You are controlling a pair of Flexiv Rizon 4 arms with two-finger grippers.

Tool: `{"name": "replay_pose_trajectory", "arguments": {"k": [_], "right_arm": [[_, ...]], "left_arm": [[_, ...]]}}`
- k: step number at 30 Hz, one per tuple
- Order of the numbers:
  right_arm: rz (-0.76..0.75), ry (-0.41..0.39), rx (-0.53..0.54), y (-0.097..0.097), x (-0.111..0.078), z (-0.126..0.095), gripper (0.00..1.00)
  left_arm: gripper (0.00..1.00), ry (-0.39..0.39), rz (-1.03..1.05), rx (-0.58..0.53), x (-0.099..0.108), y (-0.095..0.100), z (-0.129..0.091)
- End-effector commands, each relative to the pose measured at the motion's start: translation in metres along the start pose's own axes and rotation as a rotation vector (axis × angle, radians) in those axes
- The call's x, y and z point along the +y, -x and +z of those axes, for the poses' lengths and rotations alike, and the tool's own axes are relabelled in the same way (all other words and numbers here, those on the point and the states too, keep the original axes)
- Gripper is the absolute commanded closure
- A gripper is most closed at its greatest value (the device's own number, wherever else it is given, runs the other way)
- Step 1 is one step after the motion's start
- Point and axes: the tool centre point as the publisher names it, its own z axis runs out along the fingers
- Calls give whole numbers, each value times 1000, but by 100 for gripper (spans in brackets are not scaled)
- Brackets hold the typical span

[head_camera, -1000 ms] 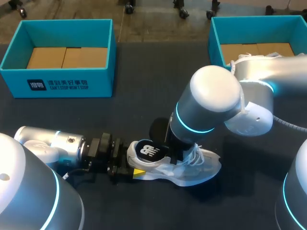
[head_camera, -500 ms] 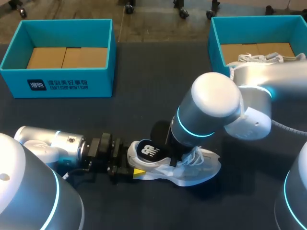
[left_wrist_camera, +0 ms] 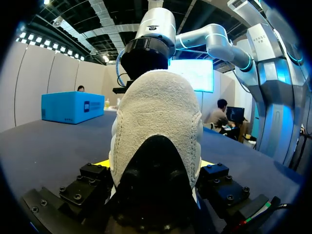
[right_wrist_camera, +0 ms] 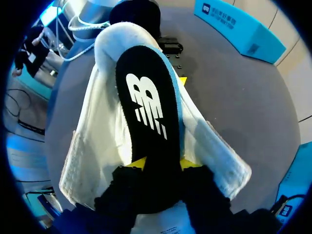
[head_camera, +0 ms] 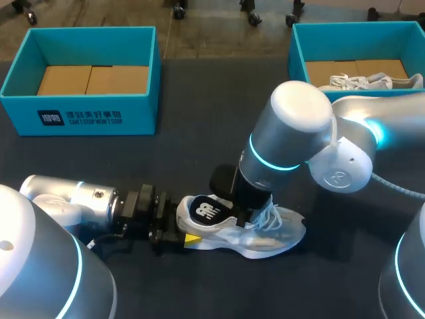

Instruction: Take the shoe out of the shoebox, open the shoe tongue, remove and reinsert the insole, then place the shoe into the shoebox

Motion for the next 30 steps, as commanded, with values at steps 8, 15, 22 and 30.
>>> {"name": "replay_pose_trajectory", "arguments": {"k": [8,15,22,30], "right_arm": [[17,7,71,-16,-6,9,100],[-12,22,28,-24,-3,-20,100],[-69,65,-8,-26,1,-44,100],[-181,173,-17,-18,-3,-59,100]], "left_arm": [[100,-1,0,0,4,1,2],[100,-1,0,0,4,1,2],[100,-1,0,0,4,1,2],[100,-1,0,0,4,1,2]]}}
